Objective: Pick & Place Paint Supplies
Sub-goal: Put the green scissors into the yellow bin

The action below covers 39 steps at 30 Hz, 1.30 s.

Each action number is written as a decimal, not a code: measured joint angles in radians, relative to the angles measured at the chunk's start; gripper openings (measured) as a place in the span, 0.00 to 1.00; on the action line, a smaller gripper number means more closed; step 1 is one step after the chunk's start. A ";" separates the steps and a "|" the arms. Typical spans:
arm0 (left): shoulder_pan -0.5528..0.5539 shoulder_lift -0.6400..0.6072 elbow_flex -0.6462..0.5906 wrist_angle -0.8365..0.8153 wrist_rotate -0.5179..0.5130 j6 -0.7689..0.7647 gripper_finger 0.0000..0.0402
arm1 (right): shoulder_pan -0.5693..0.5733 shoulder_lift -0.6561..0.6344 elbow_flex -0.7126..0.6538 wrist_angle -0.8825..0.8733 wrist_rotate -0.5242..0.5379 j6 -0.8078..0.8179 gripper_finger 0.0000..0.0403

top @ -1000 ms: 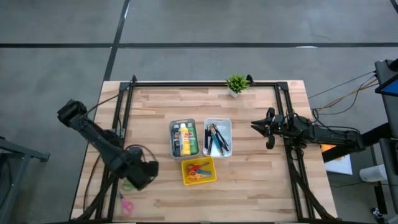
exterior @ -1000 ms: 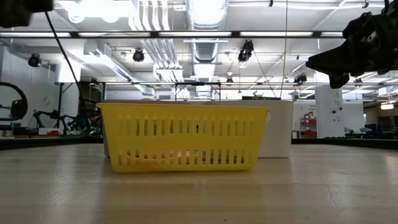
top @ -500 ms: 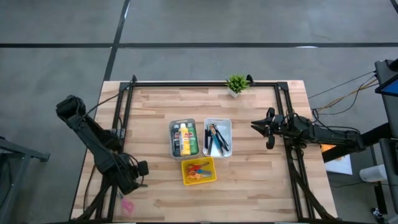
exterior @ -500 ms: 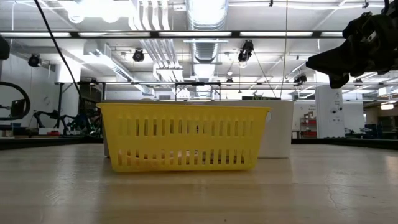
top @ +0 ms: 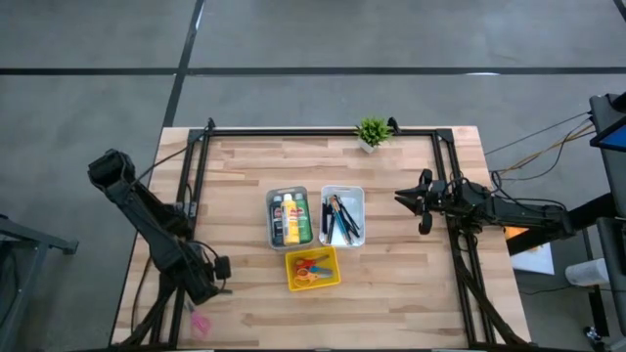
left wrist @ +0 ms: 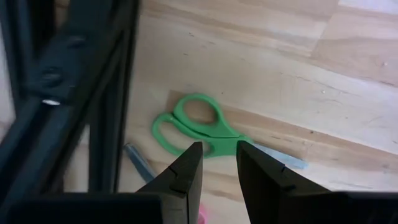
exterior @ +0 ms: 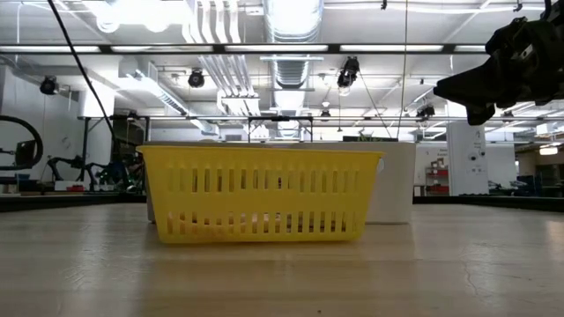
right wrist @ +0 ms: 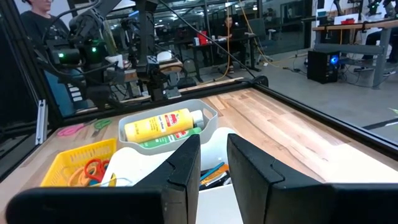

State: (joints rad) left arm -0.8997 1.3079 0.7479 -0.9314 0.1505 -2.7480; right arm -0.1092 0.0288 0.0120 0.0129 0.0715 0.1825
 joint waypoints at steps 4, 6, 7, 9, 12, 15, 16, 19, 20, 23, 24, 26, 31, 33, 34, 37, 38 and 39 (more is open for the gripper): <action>0.000 0.000 -0.065 0.115 0.002 0.023 0.25 | 0.000 0.000 0.000 0.000 0.000 0.000 0.19; 0.001 -0.002 -0.100 0.172 0.024 0.050 0.25 | 0.000 0.000 0.000 0.000 0.000 0.000 0.19; 0.002 -0.003 -0.116 0.194 0.032 0.056 0.25 | 0.000 0.000 0.000 0.000 0.000 0.000 0.19; 0.003 -0.005 -0.140 0.223 0.050 0.055 0.25 | 0.000 0.000 0.000 0.000 0.000 0.000 0.19; 0.010 -0.004 -0.150 0.228 0.058 0.056 0.25 | 0.000 0.000 0.000 0.000 0.000 0.000 0.19; 0.021 -0.003 -0.156 0.222 0.055 0.055 0.25 | 0.000 0.000 0.000 0.000 0.000 0.000 0.19; 0.025 -0.003 -0.162 0.222 0.056 0.055 0.25 | 0.000 0.000 0.000 0.000 0.000 0.000 0.19; 0.037 -0.003 -0.184 0.229 0.059 0.055 0.25 | 0.000 0.000 0.000 0.000 0.000 0.000 0.19; 0.041 -0.003 -0.190 0.230 0.060 0.056 0.25 | 0.000 0.000 0.000 0.000 0.000 0.000 0.19; 0.062 -0.001 -0.196 0.233 0.053 0.084 0.25 | 0.000 0.000 0.000 0.000 0.000 0.000 0.19; 0.070 -0.001 -0.196 0.235 0.051 0.095 0.25 | 0.000 0.000 0.000 0.000 0.000 0.000 0.19; 0.087 0.001 -0.199 0.234 0.039 0.111 0.25 | 0.000 0.000 0.000 0.000 0.000 0.000 0.19; 0.115 0.004 -0.201 0.252 0.018 0.135 0.25 | 0.000 0.000 0.000 0.000 0.000 0.000 0.19; 0.119 0.004 -0.202 0.284 0.027 0.127 0.25 | 0.000 0.000 0.000 0.000 0.000 0.000 0.19; 0.120 0.004 -0.201 0.297 0.046 0.127 0.25 | 0.000 0.000 0.000 0.000 0.000 0.000 0.19; 0.121 -0.009 -0.201 0.295 0.094 0.127 0.25 | 0.000 0.000 0.000 0.000 0.000 0.000 0.19; 0.121 -0.015 -0.200 0.295 0.108 0.127 0.25 | 0.000 0.000 0.000 0.000 0.000 0.000 0.19; 0.121 -0.020 -0.200 0.289 0.112 0.127 0.25 | 0.000 0.000 0.000 0.000 0.000 0.000 0.19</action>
State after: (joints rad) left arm -0.7792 1.2877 0.5476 -0.6428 0.2629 -2.6213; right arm -0.1092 0.0288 0.0120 0.0132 0.0715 0.1825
